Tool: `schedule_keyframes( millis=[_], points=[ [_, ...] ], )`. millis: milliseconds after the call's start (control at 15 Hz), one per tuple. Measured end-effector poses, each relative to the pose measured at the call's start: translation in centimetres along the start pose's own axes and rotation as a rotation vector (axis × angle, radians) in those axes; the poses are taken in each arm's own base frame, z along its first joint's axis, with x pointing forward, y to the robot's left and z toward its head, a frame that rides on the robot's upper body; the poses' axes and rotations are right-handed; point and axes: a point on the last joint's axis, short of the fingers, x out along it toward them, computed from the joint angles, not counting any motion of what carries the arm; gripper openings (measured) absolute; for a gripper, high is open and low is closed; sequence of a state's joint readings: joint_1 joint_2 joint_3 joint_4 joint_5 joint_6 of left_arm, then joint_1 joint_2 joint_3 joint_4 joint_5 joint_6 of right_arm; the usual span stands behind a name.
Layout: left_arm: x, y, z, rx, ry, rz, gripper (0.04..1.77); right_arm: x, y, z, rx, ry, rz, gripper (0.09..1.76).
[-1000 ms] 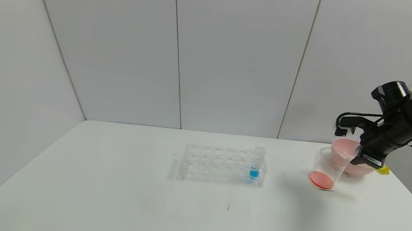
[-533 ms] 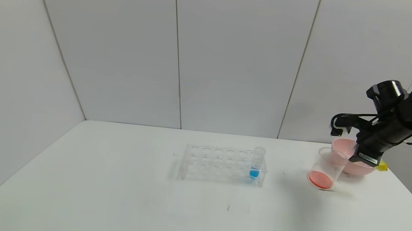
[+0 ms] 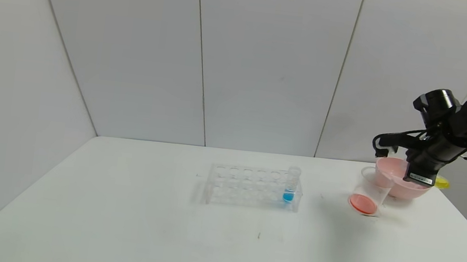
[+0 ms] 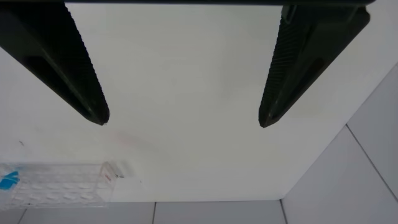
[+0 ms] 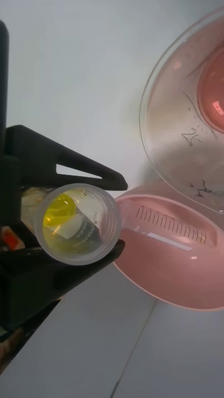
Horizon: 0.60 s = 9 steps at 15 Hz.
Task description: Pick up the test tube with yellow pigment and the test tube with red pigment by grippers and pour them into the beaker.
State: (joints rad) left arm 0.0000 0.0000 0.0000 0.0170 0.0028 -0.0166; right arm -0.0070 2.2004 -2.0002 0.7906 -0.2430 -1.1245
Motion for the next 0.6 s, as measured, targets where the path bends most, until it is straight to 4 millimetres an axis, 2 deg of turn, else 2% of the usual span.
schedule_keyframes(
  millis=[600],
  points=[
    [0.0,0.0,0.0,0.000,0.000,0.000,1.72,0.6,0.6,1.6,-0.067,0.082,-0.058,0.59]
  ],
)
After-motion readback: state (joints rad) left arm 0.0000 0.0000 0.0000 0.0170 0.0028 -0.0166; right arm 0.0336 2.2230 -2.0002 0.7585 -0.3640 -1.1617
